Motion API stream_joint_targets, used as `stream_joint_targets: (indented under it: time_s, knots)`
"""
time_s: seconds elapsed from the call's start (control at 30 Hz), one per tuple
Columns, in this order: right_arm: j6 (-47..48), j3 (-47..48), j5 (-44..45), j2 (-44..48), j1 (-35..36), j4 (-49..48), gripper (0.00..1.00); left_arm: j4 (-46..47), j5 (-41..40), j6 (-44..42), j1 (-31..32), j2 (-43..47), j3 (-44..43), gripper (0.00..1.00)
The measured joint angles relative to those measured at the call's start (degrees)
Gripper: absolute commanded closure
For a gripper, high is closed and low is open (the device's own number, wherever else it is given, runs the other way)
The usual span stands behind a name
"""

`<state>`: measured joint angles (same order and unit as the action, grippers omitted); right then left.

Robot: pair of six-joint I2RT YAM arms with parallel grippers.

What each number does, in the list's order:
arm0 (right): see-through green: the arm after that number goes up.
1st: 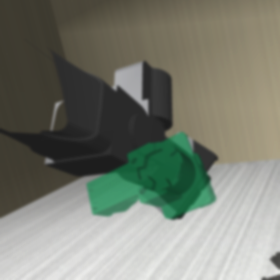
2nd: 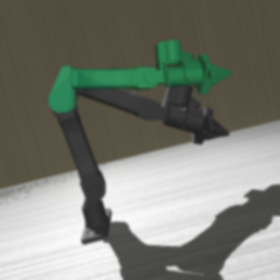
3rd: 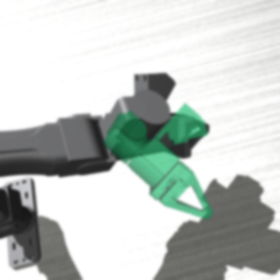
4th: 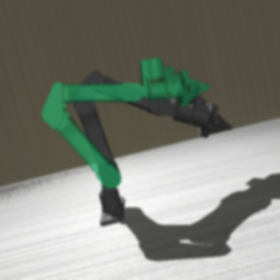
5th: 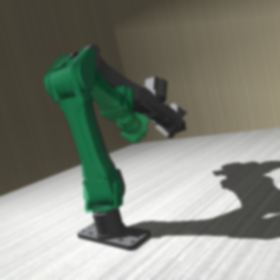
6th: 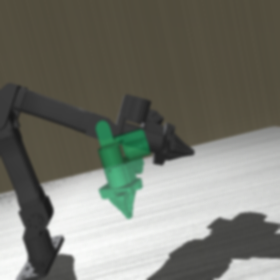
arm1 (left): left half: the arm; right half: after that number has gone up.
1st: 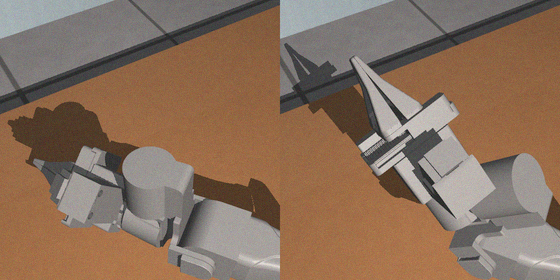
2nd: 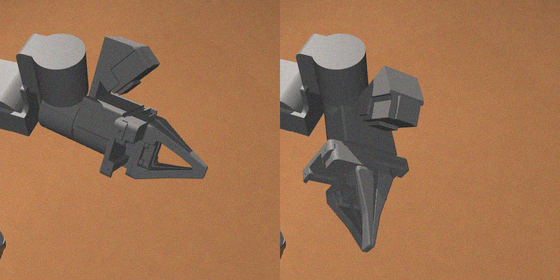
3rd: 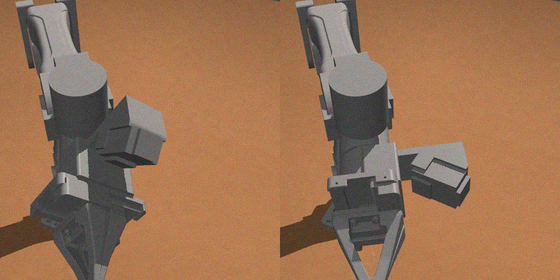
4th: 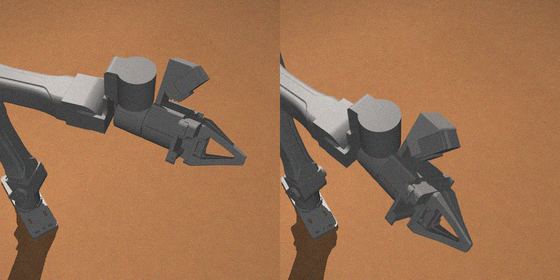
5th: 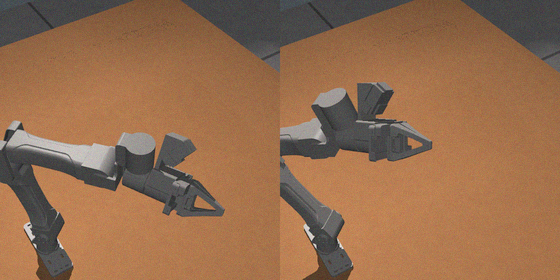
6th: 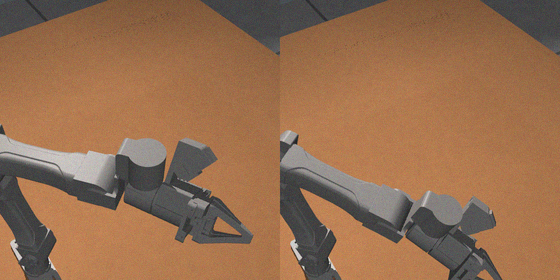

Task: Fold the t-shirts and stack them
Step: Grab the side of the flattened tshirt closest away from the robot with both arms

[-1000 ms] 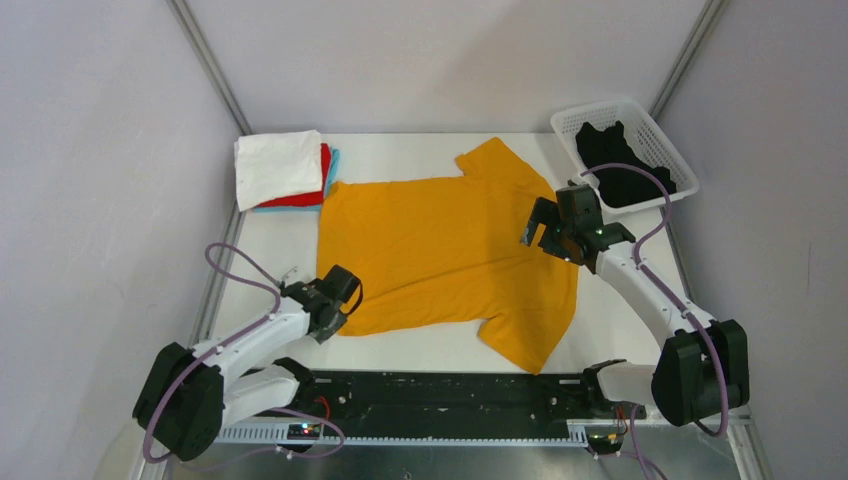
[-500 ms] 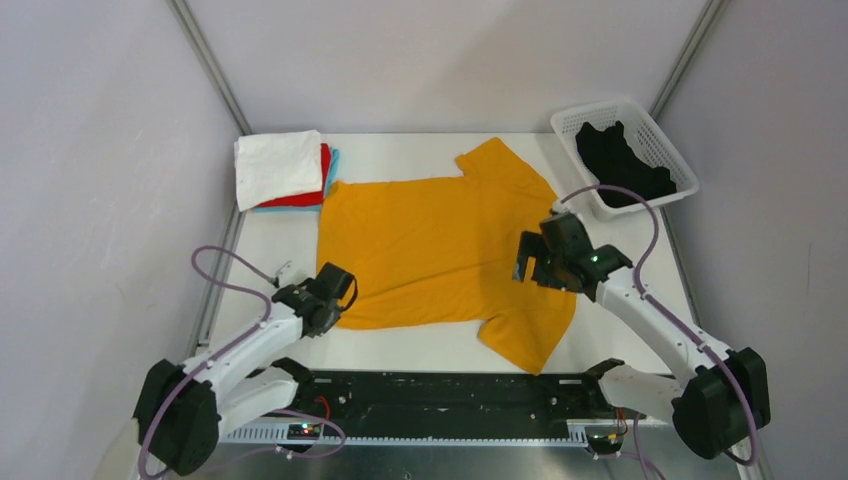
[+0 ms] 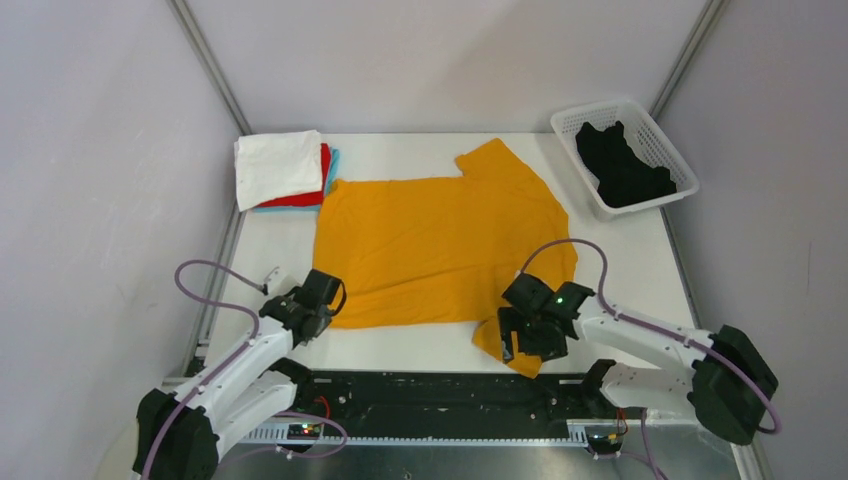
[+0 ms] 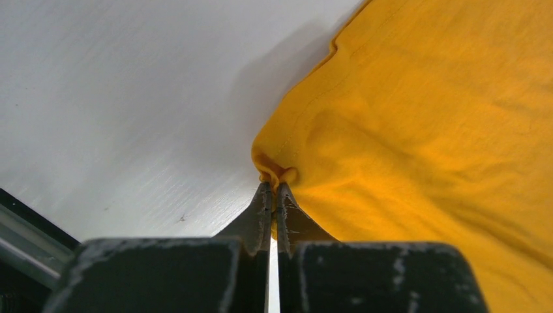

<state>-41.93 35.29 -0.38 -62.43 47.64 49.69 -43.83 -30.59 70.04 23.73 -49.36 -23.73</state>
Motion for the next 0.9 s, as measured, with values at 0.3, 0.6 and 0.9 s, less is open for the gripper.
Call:
stream_joint_targets:
  time_s: [0.3,0.6,0.9]
  knots:
    - [-4.6,-0.7,2.2,-4.6,3.9,-1.0,0.34,0.1,0.8,0.0,0.0,0.3,0.9,1.00]
    - [-5.7,-1.3,3.0,-8.6,4.2,-2.1,0.78,0.0,0.8,0.2,0.0,0.5,0.9,1.00]
    - [-8.2,-1.8,-0.2,-7.1,8.4,-0.9,1.00,0.1,1.0,0.5,-0.2,1.6,2.9,1.00]
